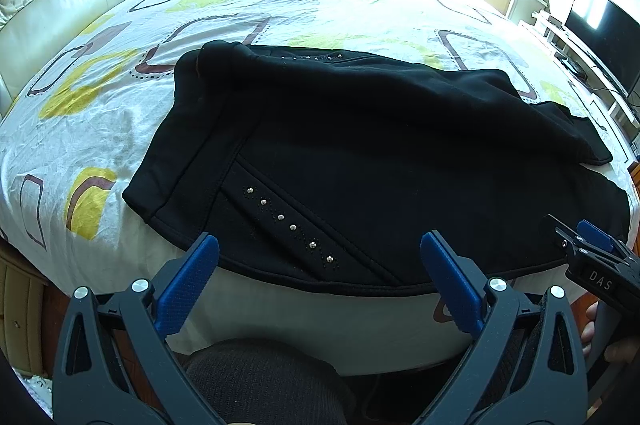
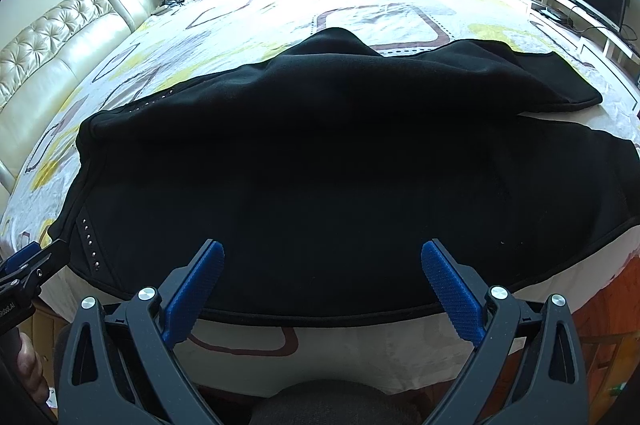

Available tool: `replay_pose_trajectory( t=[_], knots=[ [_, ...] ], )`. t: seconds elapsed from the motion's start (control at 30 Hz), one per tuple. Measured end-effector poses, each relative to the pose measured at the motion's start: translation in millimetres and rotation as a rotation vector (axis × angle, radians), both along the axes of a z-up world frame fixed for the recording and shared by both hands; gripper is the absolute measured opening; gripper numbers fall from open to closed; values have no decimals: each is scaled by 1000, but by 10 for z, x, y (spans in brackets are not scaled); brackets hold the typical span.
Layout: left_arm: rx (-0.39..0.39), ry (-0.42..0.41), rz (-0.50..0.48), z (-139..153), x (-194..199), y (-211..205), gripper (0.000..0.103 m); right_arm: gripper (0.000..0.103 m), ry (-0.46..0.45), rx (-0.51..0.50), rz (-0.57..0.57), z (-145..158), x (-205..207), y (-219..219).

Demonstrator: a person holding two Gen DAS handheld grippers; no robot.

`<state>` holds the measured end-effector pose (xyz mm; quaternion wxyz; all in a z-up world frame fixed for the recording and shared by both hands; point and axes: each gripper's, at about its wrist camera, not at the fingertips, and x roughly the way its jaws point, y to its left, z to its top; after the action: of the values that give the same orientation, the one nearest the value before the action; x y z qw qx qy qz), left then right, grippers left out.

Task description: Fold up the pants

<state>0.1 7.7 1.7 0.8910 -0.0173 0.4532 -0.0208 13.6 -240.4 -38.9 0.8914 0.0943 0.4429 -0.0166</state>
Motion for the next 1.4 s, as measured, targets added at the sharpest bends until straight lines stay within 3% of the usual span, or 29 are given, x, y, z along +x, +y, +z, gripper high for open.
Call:
replay_pose_trajectory(
  t=[0.5,0.7,0.8,0.93,1.03,1.13,1.2,1.3,1.4],
  knots=[
    [18,-5,-18,-5,-4,-38,101,99,10,19,9,-23,4,21],
    [-5,-12,-100,71,22,-59,101,99,20,42,25,-3,14,17],
    [-91,40,-173,95,84,-27,101,99,26,57,42,14,28,12],
    [-210,216,-260,85,306,171,101,99,28,84,85,67,53,19],
    [-278,176,-249,213,538,601,101,99,38,122,151,135,112,17],
    [-328,106,-151,292,906,1171,101,99,25,176,215,220,205,0],
    [-426,136,-106,222,1281,1561,101,99,12,206,247,265,287,-26],
    [-679,224,-31,-48,1853,2075,101,99,-1,209,249,287,442,-58],
    [-823,303,35,-395,2338,2307,101,99,15,215,260,253,614,-79]
  ],
)
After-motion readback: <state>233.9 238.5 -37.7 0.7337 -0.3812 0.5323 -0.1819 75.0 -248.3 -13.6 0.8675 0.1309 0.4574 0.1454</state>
